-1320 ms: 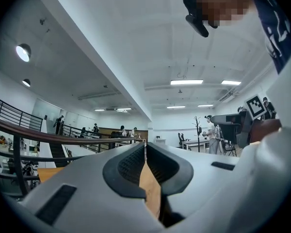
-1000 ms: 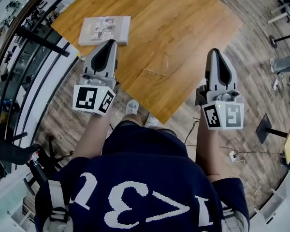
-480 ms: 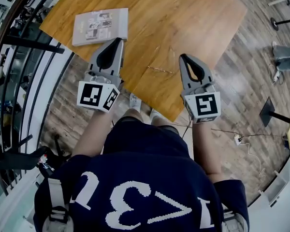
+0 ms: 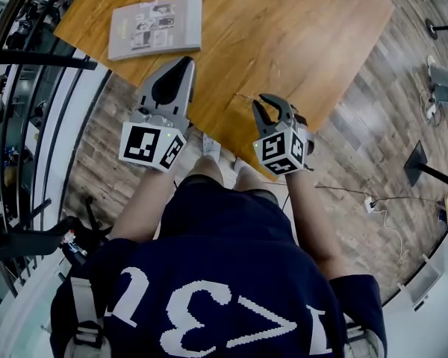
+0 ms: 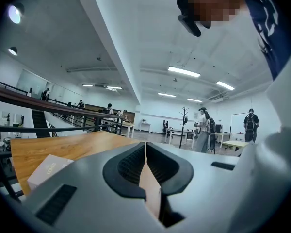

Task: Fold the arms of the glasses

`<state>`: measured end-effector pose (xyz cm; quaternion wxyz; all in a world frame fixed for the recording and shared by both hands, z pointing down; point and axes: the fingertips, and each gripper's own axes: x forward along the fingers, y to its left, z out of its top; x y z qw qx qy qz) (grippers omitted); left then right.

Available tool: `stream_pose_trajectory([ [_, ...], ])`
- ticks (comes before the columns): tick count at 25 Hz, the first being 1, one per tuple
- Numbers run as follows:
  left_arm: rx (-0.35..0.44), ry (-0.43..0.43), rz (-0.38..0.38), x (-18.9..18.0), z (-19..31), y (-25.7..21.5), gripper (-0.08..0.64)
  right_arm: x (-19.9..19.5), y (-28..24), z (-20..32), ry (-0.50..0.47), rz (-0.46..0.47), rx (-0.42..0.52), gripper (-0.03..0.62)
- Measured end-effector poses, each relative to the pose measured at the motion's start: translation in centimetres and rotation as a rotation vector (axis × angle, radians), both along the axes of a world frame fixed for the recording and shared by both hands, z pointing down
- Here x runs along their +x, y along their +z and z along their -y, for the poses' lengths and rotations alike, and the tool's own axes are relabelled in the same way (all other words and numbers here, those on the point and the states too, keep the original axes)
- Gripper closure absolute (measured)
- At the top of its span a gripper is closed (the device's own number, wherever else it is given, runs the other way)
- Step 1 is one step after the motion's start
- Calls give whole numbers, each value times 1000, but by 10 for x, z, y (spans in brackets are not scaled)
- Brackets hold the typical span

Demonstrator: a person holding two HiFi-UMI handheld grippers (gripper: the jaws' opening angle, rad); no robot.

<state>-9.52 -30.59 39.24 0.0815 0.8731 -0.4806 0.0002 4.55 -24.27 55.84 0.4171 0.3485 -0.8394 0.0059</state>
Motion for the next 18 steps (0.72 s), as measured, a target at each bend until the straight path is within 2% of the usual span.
stream_pose_trajectory([
  [4, -13, -5, 3, -6, -3, 6, 535, 1, 24, -3, -103, -247, 59, 506],
  [7, -21, -17, 0, -11, -4, 10, 535, -4, 29, -5, -187, -363, 100, 506],
  [9, -27, -26, -1, -14, -5, 12, 535, -7, 35, -6, -215, -405, 105, 506],
  [12, -32, -35, -1, -18, -6, 14, 535, -4, 44, -4, -200, -439, 102, 506],
  [18, -37, -51, -1, -24, -12, 17, 535, -3, 40, 1, -189, -433, 111, 529],
])
